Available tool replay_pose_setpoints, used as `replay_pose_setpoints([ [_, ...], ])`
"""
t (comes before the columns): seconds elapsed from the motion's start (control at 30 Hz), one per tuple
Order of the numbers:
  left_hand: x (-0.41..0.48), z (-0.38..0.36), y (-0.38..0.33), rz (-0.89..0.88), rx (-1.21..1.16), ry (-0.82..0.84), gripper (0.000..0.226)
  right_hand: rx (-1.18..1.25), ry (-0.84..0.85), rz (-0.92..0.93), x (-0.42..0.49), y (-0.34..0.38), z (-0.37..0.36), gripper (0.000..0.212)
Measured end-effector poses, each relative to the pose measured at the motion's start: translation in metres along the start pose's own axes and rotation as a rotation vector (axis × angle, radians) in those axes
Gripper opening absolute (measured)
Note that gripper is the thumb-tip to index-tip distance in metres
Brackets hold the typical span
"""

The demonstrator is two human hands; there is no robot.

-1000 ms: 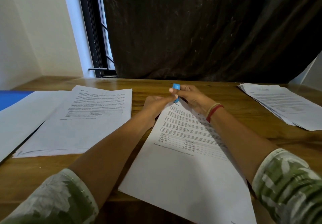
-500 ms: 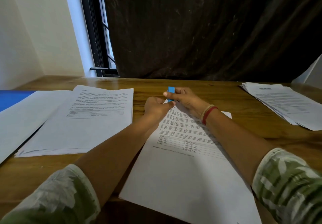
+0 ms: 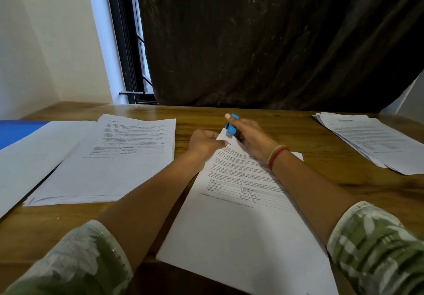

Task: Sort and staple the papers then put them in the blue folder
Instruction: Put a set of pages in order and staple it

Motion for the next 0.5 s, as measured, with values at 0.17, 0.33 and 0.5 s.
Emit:
replay_pose_setpoints([
  [0.17,-0.0019,-0.0009,-0.0006,0.022,-0.029,-0.010,0.010,0.204,-0.113,-0.068,0.0009,0.0019,0.0060,0.037],
  [0.33,-0.0051,-0.0002,-0.0029,0.006,-0.082,-0.030,0.012,0.253,-0.159,-0.118,-0.0012,0.0009,0.0085,0.041],
  [0.5,-0.0063,0.0009,-0.0035,0.046,-0.099,-0.054,0.006,0.262,-0.220,-0.106,-0.0024,0.0060,0.0057,0.035],
])
Point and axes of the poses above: each hand's wrist, its own x-axis towards the middle knuckle, its own z-axis out of the back of the hand, y = z × x, the point moved 1 cm from there along x, towards the middle knuckle, and after that the axes turned 12 degrees about -y, right-handed, at the moved point
